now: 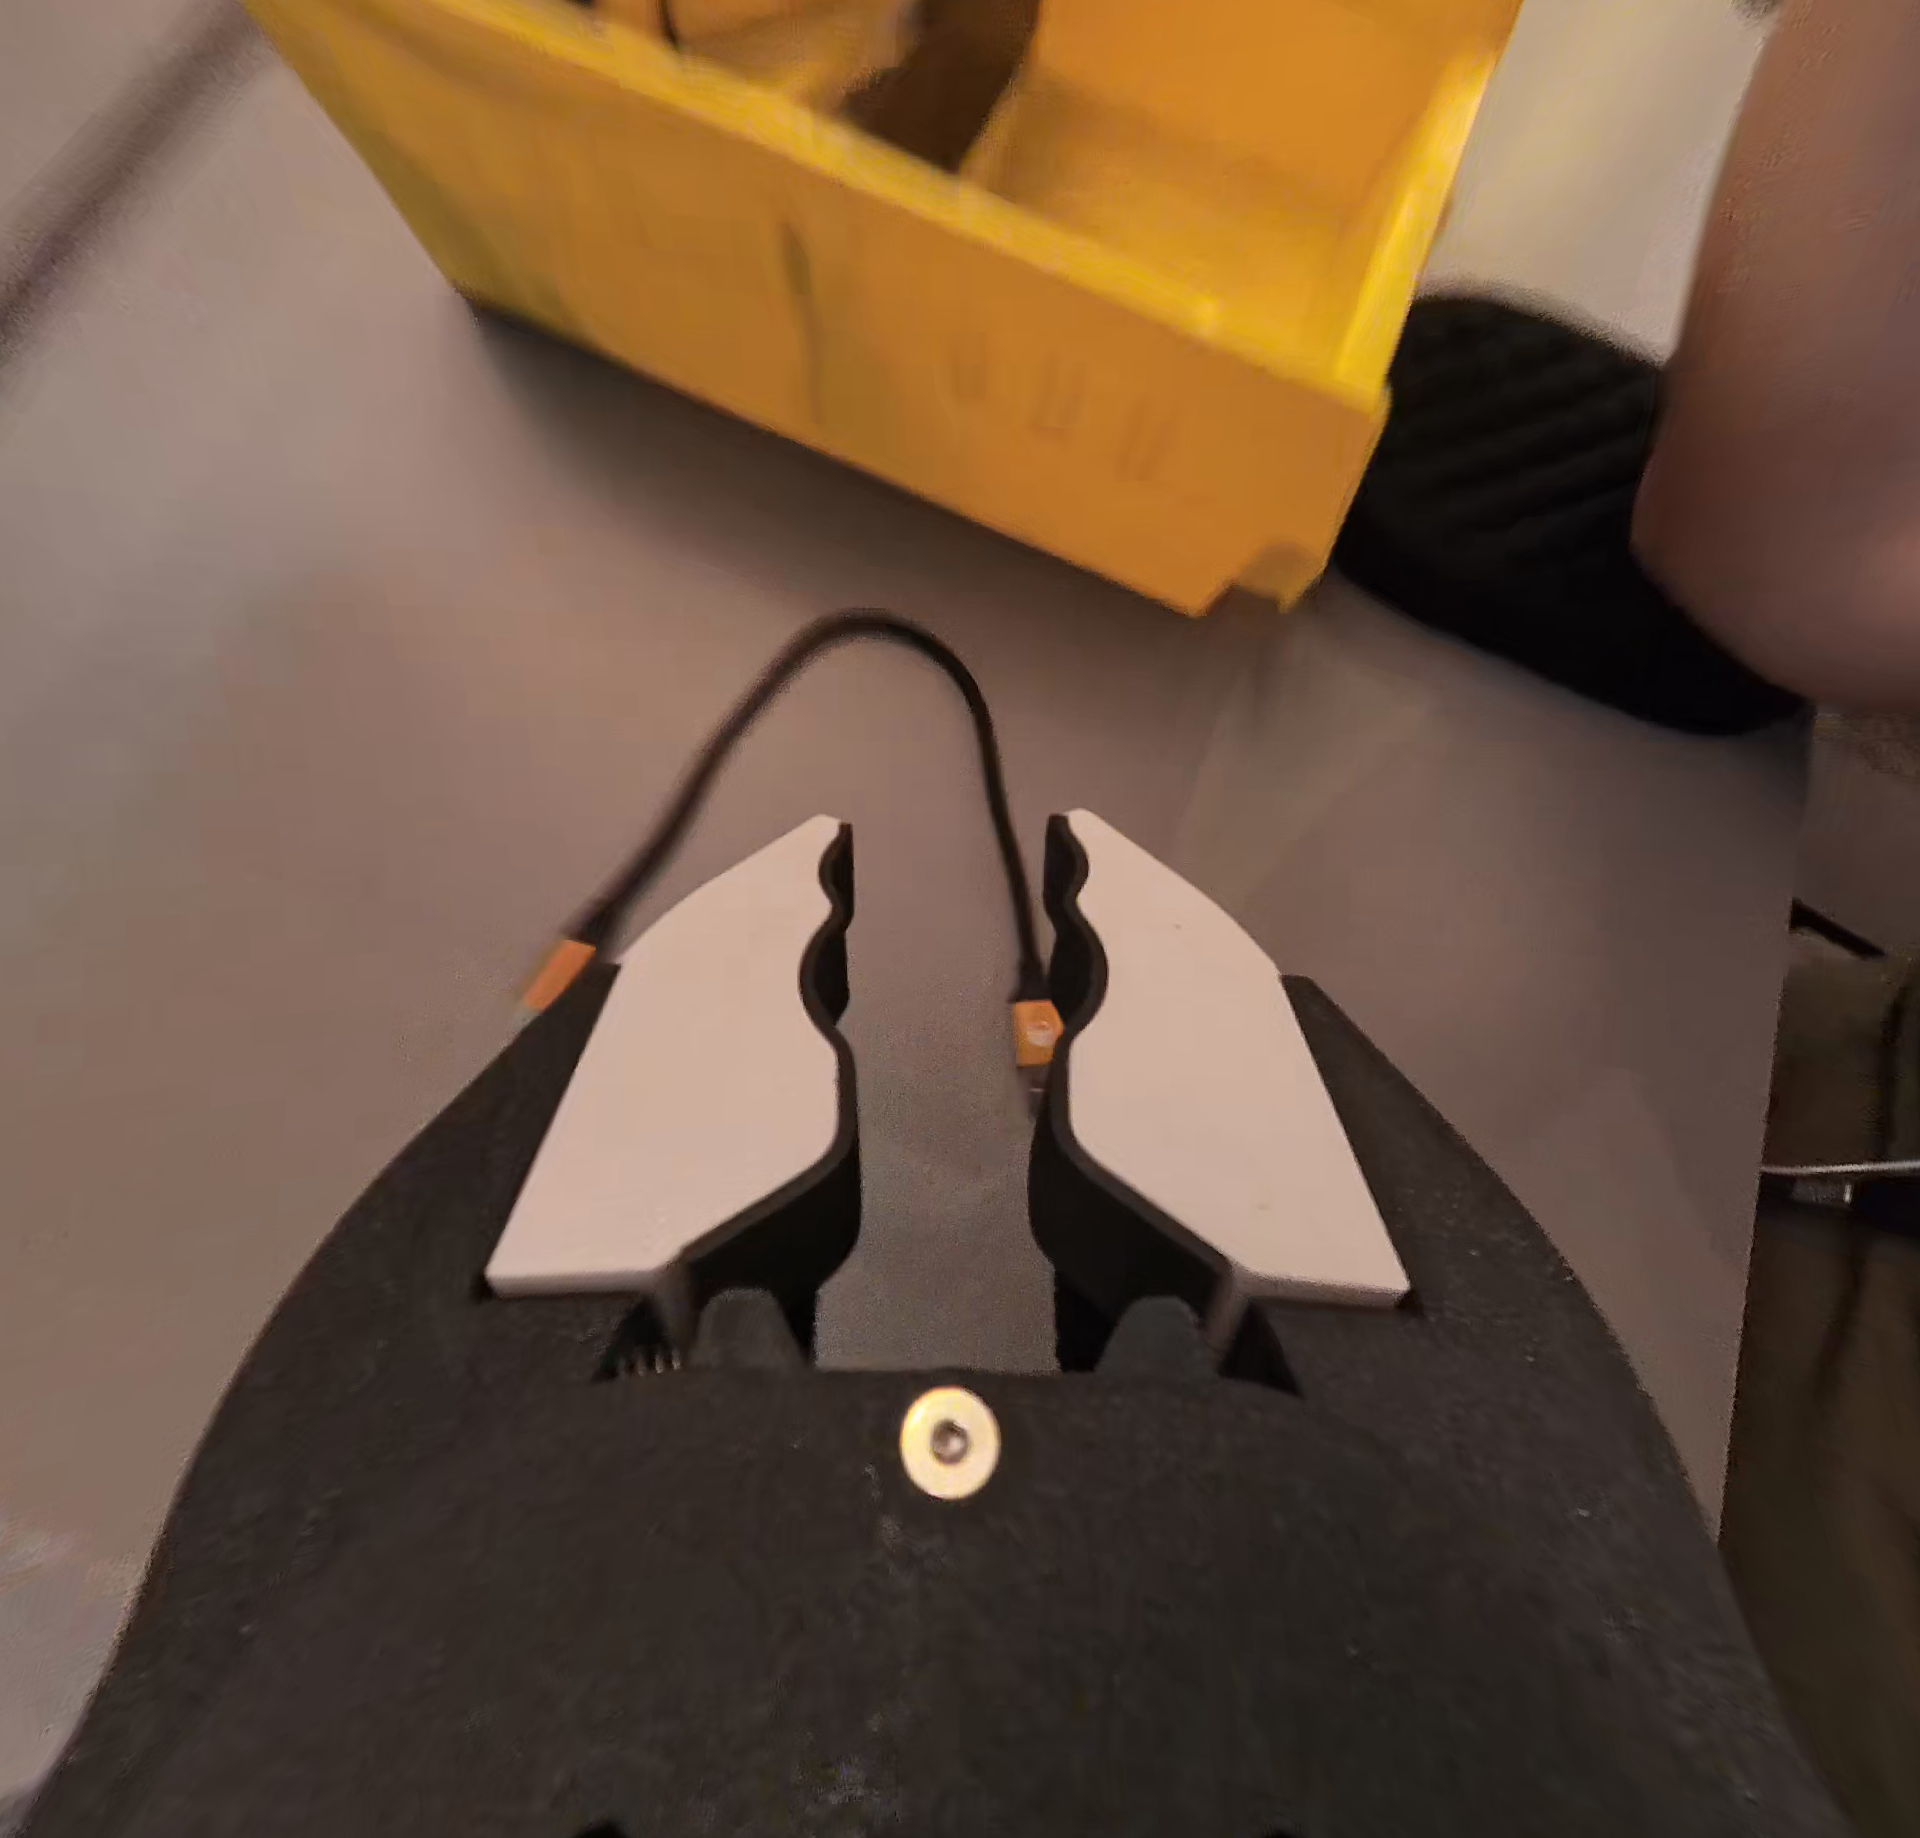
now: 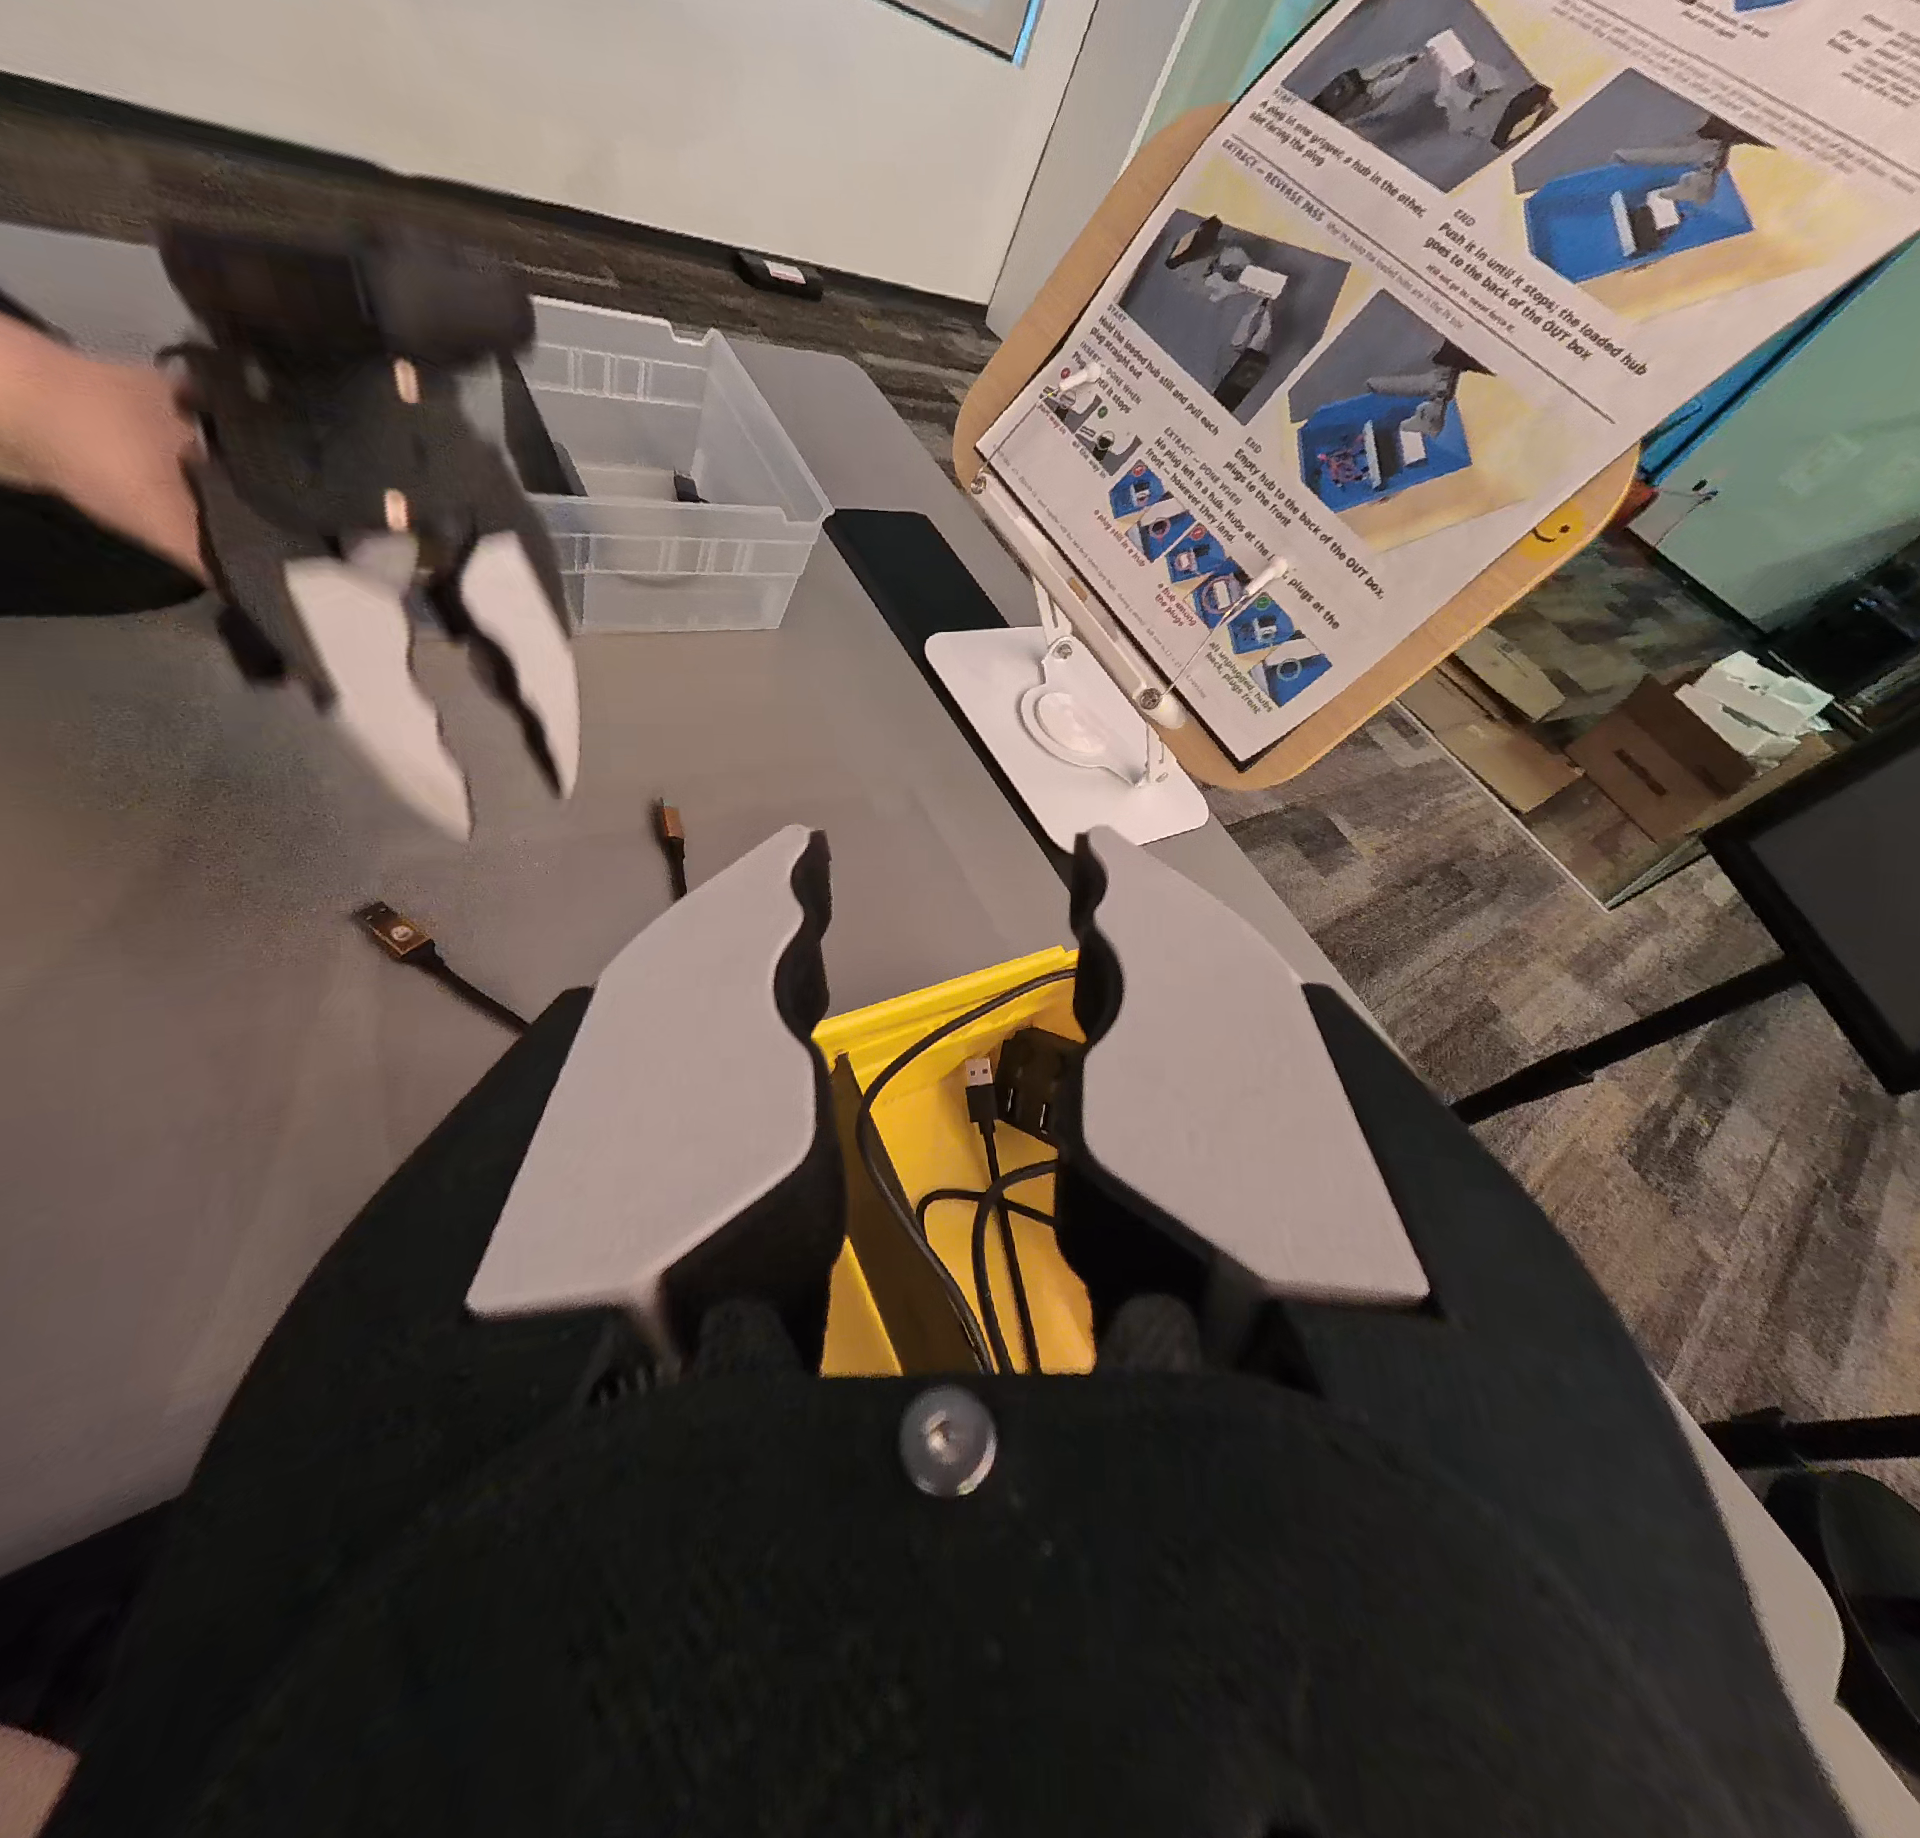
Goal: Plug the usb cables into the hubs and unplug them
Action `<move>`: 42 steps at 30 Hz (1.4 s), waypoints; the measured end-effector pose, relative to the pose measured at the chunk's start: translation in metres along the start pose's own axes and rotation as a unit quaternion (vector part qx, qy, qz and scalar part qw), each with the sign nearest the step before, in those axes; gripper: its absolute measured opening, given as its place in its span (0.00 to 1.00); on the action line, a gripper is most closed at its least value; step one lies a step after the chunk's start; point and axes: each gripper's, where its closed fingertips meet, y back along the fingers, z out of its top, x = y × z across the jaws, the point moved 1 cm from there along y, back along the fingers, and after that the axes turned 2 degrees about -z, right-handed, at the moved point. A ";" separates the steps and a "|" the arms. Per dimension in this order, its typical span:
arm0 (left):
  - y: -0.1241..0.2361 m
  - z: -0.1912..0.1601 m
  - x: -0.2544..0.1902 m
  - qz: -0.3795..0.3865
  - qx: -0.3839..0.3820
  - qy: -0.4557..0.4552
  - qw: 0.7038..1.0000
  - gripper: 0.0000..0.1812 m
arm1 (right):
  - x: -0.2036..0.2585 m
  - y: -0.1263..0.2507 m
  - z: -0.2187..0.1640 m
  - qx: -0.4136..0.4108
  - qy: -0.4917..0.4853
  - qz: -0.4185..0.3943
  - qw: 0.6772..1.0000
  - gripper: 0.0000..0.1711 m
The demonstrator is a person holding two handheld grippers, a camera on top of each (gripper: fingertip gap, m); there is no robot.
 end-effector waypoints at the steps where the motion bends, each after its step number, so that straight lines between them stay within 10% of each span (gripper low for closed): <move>1: 0.027 0.019 0.009 0.021 -0.030 -0.018 0.999 0.19 | -0.001 0.002 0.001 -0.004 -0.001 -0.002 1.000 0.27; 5: 0.152 0.060 0.085 0.177 -0.087 -0.149 0.969 0.17 | -0.005 0.005 0.000 -0.007 -0.007 -0.011 1.000 0.27; 9: 0.190 -0.015 0.164 0.179 0.080 -0.173 0.965 0.15 | -0.010 0.000 -0.005 0.006 -0.012 -0.019 1.000 0.27; 19: 0.135 -0.148 0.219 0.012 0.267 -0.086 0.960 0.18 | -0.024 -0.019 -0.037 0.096 -0.029 -0.047 0.994 0.26; 31: 0.106 -0.156 0.256 0.048 0.291 -0.324 0.899 0.20 | -0.029 -0.040 -0.069 0.192 -0.022 -0.057 0.979 0.26; 42: 0.092 -0.175 0.254 -0.061 0.326 -0.306 0.892 0.04 | -0.025 -0.056 -0.092 0.255 -0.016 -0.045 0.966 0.27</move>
